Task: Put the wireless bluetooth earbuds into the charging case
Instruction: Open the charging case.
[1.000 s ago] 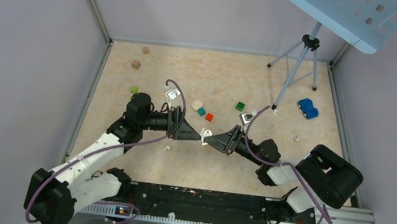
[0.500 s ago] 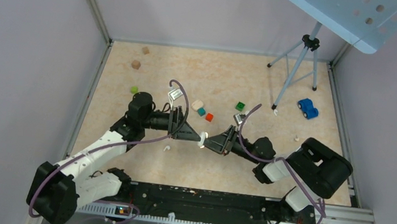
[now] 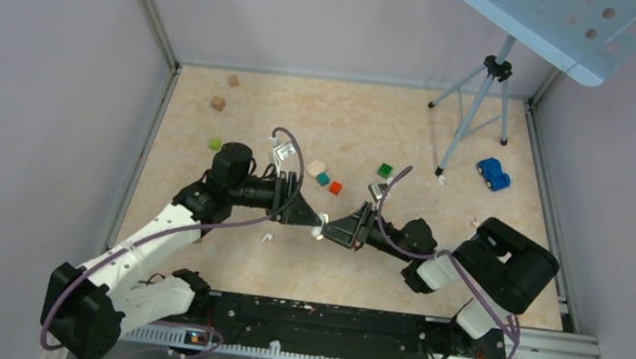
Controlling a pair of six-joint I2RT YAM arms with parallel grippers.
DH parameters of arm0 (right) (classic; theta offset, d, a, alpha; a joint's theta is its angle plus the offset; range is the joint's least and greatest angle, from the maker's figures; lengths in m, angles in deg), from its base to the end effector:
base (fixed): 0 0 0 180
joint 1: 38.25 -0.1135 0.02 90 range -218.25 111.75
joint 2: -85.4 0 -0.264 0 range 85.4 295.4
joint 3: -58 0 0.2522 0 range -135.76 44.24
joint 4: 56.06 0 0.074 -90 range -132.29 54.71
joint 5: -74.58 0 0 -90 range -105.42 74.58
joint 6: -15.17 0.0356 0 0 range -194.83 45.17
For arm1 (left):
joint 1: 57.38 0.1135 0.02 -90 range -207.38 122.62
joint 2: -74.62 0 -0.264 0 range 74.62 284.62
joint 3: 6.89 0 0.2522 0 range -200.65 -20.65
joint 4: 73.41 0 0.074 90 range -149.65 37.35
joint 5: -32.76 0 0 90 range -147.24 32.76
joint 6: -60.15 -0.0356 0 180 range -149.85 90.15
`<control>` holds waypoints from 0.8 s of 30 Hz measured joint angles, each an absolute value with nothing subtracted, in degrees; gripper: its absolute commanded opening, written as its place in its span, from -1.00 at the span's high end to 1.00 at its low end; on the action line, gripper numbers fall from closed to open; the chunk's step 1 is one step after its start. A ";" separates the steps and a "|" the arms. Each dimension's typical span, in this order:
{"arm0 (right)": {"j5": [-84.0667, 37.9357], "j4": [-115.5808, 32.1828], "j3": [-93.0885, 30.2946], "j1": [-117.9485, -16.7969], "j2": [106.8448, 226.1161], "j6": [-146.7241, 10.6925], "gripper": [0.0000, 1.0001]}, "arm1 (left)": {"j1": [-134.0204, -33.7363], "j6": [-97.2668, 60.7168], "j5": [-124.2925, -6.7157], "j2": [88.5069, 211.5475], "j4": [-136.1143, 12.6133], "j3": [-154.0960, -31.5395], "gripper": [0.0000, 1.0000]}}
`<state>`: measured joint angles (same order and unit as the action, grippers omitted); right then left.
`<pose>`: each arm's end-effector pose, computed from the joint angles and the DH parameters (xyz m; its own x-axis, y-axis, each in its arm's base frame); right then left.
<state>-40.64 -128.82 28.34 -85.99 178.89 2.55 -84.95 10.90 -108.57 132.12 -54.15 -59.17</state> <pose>0.1584 0.1969 0.1671 -0.9068 0.3148 -0.2804 -0.3100 -0.0472 0.9496 0.1794 -0.1250 0.2733 -0.8782 -0.0016 -0.4783 0.4565 0.2956 -0.8392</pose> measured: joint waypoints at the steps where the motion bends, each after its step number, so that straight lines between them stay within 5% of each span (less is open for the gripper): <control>1: -40.64 -128.86 28.16 -86.10 178.89 2.51 1.00 | -85.13 9.85 -107.72 132.12 -52.49 -60.05 -0.35; 10: -40.66 -128.84 27.92 -86.25 178.89 2.18 1.00 | -86.68 2.26 -102.26 132.53 -43.09 -64.70 -0.20; 14: -40.64 -128.84 27.92 -86.39 178.89 2.10 1.00 | -87.29 0.36 -100.46 132.55 -40.90 -64.70 -0.33; 24: -40.37 -127.90 27.94 -86.52 178.89 1.26 1.00 | -89.89 -3.05 -94.06 133.60 -35.94 -66.97 -0.29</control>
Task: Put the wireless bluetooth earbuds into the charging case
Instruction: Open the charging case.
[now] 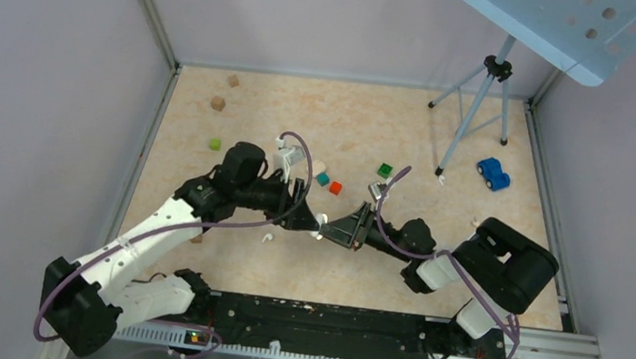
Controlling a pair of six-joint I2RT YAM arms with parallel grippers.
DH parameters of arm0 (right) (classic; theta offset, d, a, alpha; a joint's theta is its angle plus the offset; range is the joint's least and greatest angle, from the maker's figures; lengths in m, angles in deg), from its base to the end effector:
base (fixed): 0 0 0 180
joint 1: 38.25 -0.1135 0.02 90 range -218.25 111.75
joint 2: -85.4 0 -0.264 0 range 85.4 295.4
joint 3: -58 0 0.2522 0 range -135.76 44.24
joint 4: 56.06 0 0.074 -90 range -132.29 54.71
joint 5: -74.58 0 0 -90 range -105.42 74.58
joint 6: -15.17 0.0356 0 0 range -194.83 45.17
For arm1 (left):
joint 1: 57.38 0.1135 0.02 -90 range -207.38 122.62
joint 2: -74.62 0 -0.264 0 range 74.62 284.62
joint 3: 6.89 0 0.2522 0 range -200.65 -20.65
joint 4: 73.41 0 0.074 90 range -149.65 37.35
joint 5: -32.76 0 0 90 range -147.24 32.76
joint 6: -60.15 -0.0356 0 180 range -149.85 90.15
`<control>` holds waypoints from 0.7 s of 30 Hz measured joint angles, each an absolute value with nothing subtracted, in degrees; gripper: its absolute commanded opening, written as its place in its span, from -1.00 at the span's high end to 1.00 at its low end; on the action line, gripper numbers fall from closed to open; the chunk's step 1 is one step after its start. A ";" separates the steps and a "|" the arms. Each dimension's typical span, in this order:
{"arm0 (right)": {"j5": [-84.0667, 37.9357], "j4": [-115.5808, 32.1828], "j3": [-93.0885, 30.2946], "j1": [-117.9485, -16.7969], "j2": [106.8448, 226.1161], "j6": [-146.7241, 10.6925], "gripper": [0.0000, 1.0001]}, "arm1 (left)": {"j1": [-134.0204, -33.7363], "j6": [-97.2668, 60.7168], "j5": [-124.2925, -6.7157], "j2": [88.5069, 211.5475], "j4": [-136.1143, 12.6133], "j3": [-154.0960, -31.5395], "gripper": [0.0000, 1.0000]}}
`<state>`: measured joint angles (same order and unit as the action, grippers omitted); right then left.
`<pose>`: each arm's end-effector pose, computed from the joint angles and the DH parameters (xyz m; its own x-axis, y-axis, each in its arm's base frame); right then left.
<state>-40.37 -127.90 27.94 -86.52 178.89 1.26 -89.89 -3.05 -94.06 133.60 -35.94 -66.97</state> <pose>0.1579 0.1996 0.1670 -0.9030 0.3098 -0.2977 -0.3239 -0.0357 0.9454 0.1729 -0.1355 0.2838 -0.8238 0.0970 -0.5585 0.5218 0.5148 -0.6803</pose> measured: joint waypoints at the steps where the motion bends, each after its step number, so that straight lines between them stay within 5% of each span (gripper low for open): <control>1: -40.20 -127.85 27.94 -86.52 178.89 1.22 1.00 | -89.96 -3.27 -93.38 133.54 -35.33 -67.35 -0.29; 9: -39.43 -127.90 27.94 -86.52 178.89 1.22 1.00 | -90.09 -6.22 -85.32 130.19 -30.48 -69.88 -0.32; 15: -39.74 -127.98 27.94 -86.52 178.89 1.22 1.00 | -90.04 -5.34 -83.33 125.84 -31.07 -69.66 -0.75; 21: -39.96 -127.98 27.94 -86.52 178.87 1.11 1.00 | -90.04 -2.35 -85.32 118.48 -36.99 -66.27 -0.79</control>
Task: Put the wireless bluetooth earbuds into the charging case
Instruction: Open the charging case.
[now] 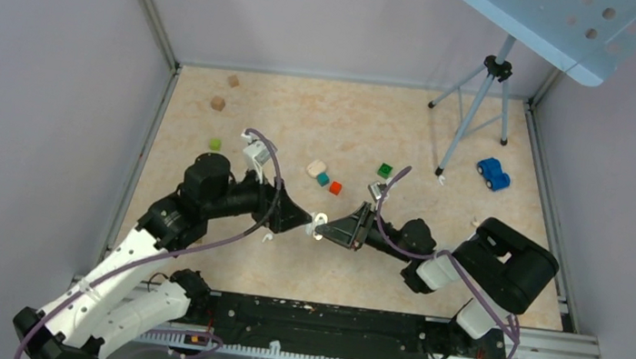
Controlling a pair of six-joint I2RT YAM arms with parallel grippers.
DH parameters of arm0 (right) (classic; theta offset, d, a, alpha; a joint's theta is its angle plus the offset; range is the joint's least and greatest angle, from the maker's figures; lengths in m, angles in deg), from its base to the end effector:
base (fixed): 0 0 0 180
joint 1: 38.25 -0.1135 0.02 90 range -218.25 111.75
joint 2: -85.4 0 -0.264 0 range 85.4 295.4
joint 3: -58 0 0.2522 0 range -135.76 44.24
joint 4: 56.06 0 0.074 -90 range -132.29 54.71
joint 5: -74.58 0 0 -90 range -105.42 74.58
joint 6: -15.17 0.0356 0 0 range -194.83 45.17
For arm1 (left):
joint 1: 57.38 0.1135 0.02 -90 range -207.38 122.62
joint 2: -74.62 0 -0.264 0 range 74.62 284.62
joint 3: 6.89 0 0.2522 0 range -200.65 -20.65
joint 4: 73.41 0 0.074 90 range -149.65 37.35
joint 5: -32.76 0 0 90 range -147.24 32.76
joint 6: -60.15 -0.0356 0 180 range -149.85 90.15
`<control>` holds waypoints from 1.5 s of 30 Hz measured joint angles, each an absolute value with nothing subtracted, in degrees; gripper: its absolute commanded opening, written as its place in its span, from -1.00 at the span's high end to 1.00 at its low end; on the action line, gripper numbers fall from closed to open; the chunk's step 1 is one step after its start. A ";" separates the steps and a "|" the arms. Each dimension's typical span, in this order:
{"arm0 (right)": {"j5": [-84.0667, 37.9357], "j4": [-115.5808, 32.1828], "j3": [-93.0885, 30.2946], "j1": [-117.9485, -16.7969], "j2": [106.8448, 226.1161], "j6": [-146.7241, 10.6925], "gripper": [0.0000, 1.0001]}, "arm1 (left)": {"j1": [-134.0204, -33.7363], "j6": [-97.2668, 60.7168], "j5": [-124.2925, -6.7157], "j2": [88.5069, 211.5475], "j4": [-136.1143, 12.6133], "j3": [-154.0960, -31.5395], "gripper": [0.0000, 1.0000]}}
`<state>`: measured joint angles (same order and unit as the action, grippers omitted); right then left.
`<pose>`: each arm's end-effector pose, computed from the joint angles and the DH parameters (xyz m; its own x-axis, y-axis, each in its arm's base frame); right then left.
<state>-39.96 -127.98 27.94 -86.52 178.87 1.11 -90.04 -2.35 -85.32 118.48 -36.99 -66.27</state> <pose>0.1581 0.1995 0.1672 -0.8998 0.3168 -0.2999 -0.3269 -0.0345 0.9444 0.1350 -0.1065 0.3263 -0.6572 -0.0626 -0.7511 0.6120 0.5373 -0.5803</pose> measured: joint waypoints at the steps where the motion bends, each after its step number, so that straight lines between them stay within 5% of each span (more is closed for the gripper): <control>1: -40.00 -128.01 27.94 -86.52 178.87 1.05 1.00 | -90.04 -1.89 -85.71 118.37 -37.60 -65.77 -0.77; 6: -40.07 -127.98 27.94 -86.52 178.48 0.57 1.00 | -90.04 0.38 -86.61 121.03 -39.96 -63.35 -0.79; 17: -40.18 -128.14 27.94 -86.52 175.88 -0.90 1.00 | -89.45 3.73 -92.71 125.41 -45.14 -59.04 -0.52; 27: -40.53 -128.09 27.94 -86.52 175.88 -1.12 1.00 | -85.45 10.02 -102.13 125.41 -54.35 -55.48 -0.56; 37: -40.66 -128.09 27.94 -86.52 175.90 -1.12 1.00 | -84.91 14.39 -107.42 127.55 -60.71 -54.14 -0.11; 45: -40.83 -128.09 27.96 -86.52 175.90 -1.10 1.00 | -84.78 14.68 -107.59 127.66 -61.01 -54.14 0.04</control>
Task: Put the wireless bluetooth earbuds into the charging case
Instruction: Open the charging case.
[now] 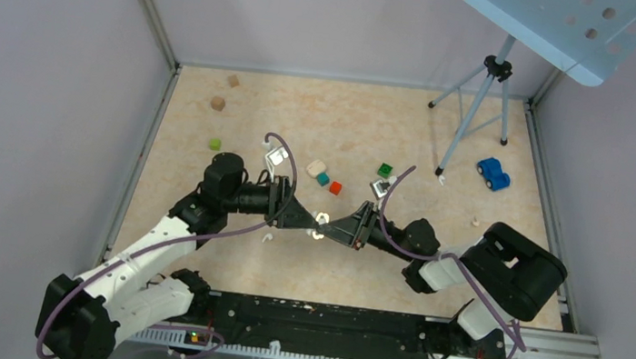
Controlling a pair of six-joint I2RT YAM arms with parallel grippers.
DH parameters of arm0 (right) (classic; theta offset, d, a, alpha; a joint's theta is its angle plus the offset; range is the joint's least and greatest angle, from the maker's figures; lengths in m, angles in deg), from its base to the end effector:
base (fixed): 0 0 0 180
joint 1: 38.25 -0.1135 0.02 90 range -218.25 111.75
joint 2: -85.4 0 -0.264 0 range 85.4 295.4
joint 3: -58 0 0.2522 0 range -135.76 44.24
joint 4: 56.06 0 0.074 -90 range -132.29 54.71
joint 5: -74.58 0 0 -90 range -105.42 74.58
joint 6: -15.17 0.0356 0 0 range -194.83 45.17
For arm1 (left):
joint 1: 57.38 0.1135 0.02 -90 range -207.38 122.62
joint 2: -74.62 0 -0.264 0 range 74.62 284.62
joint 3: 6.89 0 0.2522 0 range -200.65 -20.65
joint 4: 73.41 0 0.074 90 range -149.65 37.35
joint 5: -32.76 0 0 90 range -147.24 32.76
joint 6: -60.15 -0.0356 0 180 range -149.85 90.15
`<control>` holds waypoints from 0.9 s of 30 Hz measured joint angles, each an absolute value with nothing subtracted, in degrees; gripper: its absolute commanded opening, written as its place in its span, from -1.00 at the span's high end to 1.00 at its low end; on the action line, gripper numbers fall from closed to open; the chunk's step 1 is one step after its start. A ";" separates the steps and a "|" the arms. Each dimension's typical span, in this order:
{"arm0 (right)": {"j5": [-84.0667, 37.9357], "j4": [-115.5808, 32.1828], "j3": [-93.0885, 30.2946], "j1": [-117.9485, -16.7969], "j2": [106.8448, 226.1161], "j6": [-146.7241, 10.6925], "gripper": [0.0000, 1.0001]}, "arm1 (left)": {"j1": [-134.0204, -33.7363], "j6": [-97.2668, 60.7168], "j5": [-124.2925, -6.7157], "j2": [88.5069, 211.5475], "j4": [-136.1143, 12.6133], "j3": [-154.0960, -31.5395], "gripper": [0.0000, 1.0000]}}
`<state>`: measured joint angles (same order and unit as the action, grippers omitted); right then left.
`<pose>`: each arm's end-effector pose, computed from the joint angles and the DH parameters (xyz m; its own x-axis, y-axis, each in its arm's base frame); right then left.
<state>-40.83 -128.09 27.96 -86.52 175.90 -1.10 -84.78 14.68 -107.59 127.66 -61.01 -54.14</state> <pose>0.1554 0.1972 0.1794 -0.8783 0.3179 -0.3571 -0.3954 -0.0631 0.9163 0.1686 -0.1182 0.2688 -0.8589 -0.0588 -0.5087 0.4779 0.2646 -0.8376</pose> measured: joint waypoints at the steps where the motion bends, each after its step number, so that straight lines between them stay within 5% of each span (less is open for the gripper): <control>1: -40.83 -128.12 27.99 -86.52 175.92 -1.10 1.00 | -84.73 14.83 -107.59 127.66 -61.01 -54.14 0.07; 8: -41.01 -128.16 28.01 -86.52 177.71 -0.16 1.00 | -84.58 15.18 -107.55 128.27 -61.41 -54.14 0.22; 13: -41.03 -128.18 28.03 -86.52 177.95 0.04 1.00 | -84.40 14.68 -107.33 128.42 -61.32 -54.12 -0.11; 27: -41.03 -128.16 28.03 -86.52 180.47 0.41 1.00 | -84.43 3.40 -101.60 127.72 -46.00 -60.22 -0.51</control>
